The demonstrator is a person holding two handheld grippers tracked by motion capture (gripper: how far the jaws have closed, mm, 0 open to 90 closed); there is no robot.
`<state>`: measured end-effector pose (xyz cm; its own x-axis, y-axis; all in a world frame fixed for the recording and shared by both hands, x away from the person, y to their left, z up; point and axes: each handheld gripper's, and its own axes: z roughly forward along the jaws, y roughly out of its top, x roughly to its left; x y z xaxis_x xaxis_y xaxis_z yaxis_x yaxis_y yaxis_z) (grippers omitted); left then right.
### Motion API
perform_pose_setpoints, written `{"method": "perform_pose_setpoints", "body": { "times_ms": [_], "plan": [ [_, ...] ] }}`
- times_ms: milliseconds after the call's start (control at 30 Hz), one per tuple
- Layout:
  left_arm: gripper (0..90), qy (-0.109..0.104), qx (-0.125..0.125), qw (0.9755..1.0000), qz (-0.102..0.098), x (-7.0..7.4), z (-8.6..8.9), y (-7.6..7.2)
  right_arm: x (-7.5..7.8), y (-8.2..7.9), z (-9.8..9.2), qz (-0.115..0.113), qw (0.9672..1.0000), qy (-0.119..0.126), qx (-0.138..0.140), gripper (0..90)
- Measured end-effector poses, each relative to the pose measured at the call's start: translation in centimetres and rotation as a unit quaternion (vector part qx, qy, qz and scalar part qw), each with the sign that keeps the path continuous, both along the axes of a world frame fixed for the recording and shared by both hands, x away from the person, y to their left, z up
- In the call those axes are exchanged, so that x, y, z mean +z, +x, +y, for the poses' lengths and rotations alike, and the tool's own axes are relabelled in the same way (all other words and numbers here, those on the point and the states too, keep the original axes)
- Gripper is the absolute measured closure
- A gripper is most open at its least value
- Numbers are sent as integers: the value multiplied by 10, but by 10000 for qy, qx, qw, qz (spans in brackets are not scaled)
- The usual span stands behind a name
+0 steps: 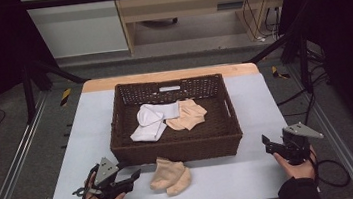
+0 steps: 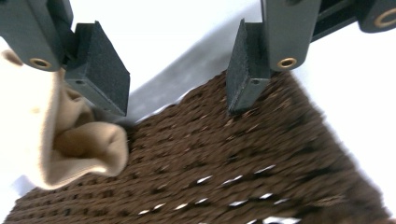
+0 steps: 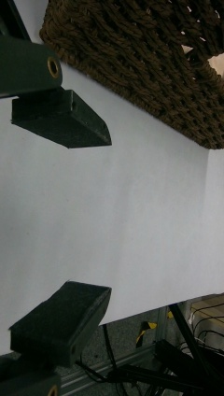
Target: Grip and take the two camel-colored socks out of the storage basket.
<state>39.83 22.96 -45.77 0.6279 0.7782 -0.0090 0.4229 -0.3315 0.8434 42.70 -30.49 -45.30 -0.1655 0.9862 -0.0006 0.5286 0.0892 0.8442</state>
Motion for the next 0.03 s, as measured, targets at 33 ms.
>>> {"method": "perform_pose_setpoints", "body": {
  "times_ms": [33],
  "plan": [
    [392, 10, 20, 10000, 3, -1, 2, 1, 0, 0, 0, -13, 10000, -12, 0, 230]
  ]
}}
